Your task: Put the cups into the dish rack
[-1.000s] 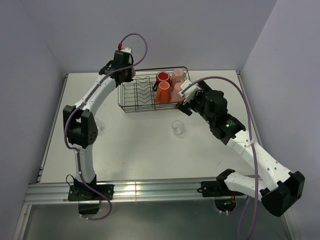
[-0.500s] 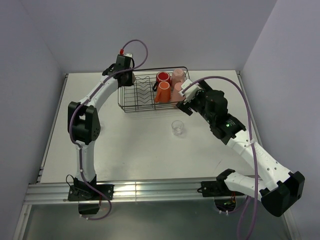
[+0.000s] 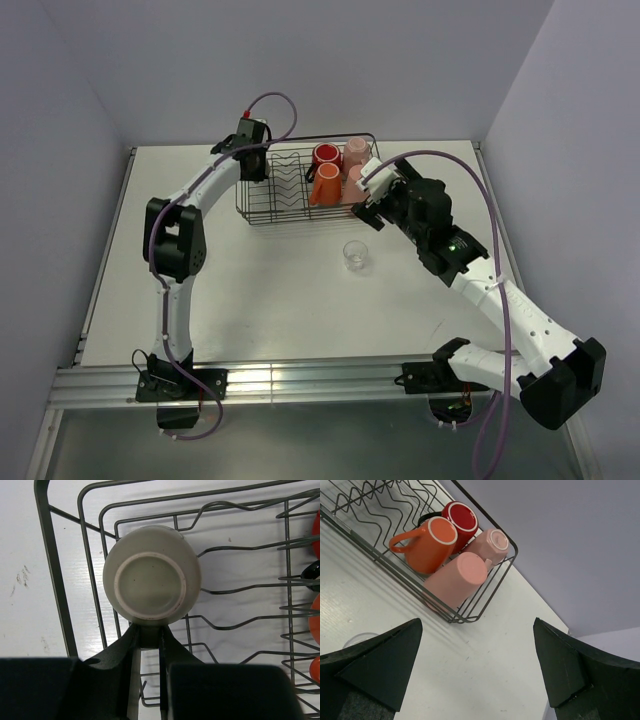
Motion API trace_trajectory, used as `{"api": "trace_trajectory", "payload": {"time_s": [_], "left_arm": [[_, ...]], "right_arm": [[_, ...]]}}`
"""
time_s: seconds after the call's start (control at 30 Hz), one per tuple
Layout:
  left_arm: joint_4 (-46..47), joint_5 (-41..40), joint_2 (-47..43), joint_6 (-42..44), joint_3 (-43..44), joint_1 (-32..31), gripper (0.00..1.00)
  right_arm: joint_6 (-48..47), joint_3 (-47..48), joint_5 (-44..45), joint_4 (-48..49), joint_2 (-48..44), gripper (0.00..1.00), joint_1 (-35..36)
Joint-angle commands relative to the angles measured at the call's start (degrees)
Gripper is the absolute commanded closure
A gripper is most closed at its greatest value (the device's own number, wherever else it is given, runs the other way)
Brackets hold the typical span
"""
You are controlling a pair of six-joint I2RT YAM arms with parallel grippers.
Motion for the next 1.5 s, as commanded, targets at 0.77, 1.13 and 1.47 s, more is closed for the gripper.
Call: {"api": "trace_trajectory", "payload": {"time_s": [0.77,1.13,1.47], "left_arm": [[1.92,-0.27,7.0,0.36,8.79,1.45,0.96],[2.54,-0.71,7.18,0.71,8.09,1.62,0.76],[3.15,0.08,7.27,0.1,7.65,1.62,0.63]], "right_arm": [[1.03,1.03,0.17,2.41,1.87,0.0,-0.69],[1.56,0.77,-0.09,2.41,2.31,0.0,-0.69],[1.74,0.42,-0.45,2.14,2.13,0.0,-0.77]]}}
